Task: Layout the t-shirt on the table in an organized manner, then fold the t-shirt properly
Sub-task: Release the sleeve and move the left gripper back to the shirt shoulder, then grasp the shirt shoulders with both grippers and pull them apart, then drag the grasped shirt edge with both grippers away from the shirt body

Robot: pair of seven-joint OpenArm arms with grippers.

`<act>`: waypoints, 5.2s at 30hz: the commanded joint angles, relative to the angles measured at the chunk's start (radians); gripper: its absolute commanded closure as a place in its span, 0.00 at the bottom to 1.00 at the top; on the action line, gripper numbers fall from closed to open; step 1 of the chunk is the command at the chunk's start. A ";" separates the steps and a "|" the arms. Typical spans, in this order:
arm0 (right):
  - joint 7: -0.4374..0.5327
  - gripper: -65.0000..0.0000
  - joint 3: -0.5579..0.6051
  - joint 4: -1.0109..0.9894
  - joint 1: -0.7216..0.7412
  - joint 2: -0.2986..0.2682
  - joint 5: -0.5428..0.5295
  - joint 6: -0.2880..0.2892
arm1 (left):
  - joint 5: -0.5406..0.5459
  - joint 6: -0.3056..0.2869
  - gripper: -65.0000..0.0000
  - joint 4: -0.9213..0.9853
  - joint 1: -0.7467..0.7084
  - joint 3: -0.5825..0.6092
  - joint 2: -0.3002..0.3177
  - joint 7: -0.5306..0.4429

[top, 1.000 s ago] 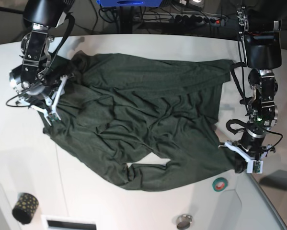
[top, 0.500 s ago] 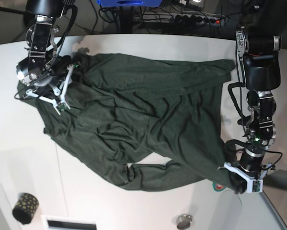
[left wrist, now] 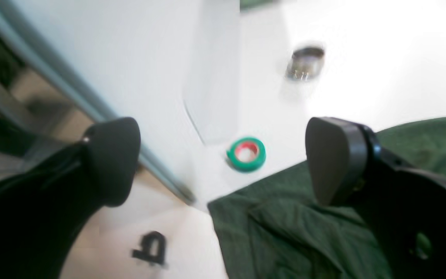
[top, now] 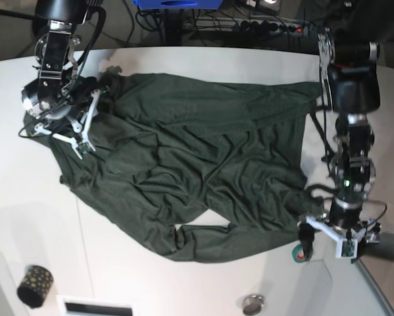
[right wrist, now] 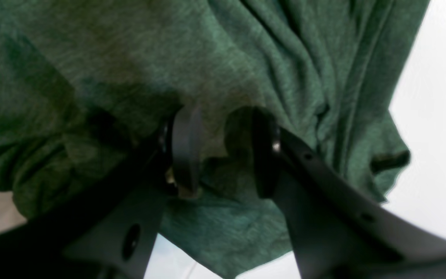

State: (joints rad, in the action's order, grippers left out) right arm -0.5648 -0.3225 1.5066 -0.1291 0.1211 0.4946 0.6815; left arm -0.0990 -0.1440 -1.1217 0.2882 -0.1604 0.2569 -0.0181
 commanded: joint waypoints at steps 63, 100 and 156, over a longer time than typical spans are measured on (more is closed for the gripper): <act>-0.002 0.87 -0.002 0.065 0.046 -0.076 -0.141 -0.240 | 0.213 0.002 0.00 -0.344 -0.539 0.017 -0.049 0.197; -0.008 0.87 -0.266 -0.045 -0.059 -0.217 -0.133 -0.237 | 0.206 0.005 0.00 -0.174 -0.556 -0.037 0.008 0.077; -0.083 0.48 0.110 0.328 -0.083 -0.057 -0.136 -0.055 | 0.316 -0.001 0.00 -0.412 -0.554 -0.184 0.018 0.234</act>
State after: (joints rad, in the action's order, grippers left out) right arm -0.6628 -0.2188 1.8141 -0.2073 0.0551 0.3691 0.6201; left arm 0.2138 -0.1410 -1.5219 -0.2611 -0.3428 0.2714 0.2256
